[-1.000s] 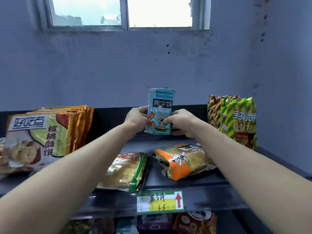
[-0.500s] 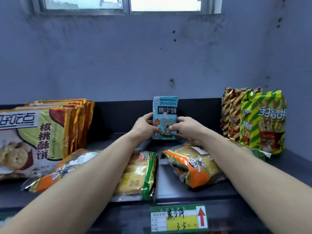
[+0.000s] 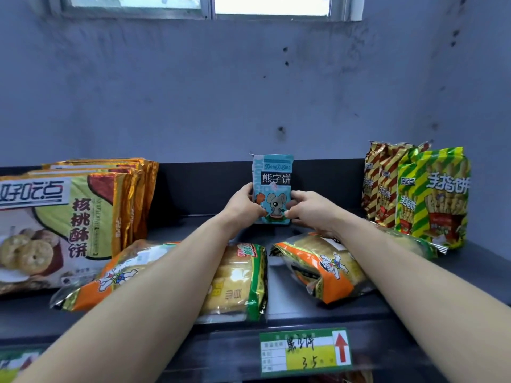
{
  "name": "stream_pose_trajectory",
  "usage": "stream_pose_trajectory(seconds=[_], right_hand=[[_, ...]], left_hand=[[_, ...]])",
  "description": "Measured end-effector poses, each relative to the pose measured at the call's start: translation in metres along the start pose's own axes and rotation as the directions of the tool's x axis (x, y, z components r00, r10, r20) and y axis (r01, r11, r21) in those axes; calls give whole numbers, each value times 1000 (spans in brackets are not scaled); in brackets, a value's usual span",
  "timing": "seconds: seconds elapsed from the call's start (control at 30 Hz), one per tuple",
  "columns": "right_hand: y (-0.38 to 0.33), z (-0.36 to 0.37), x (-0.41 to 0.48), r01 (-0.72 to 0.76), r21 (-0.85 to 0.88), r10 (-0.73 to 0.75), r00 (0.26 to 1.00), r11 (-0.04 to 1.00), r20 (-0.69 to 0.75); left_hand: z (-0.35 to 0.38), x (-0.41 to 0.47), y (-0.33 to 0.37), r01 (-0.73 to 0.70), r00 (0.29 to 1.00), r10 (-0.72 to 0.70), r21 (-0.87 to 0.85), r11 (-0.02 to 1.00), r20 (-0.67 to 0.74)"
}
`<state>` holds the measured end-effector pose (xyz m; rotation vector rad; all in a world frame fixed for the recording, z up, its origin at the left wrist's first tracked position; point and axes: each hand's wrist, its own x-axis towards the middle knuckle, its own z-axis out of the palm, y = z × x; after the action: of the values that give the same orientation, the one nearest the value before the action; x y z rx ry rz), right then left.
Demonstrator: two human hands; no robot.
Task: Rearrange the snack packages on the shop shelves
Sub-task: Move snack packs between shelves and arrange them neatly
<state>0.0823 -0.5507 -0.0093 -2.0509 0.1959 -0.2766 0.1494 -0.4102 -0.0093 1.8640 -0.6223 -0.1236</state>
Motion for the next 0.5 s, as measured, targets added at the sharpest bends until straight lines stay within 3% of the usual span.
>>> stream_pose_trajectory(seconds=[0.1,0.27,0.5], right_hand=[[0,1,-5,59,-83,-66,995,995,-77],[0,4,-12,139,-205,-178,967,969,-182],[-6,9,-22,222,-293,-300,919,930,-255]], left_hand=[[-1,-2,-1,11,1000,-10,50,999,-27],[-3,0,-2,9,978,14,111,994,-206],[-5,-16,14,-265,883,282,97,959,-375]])
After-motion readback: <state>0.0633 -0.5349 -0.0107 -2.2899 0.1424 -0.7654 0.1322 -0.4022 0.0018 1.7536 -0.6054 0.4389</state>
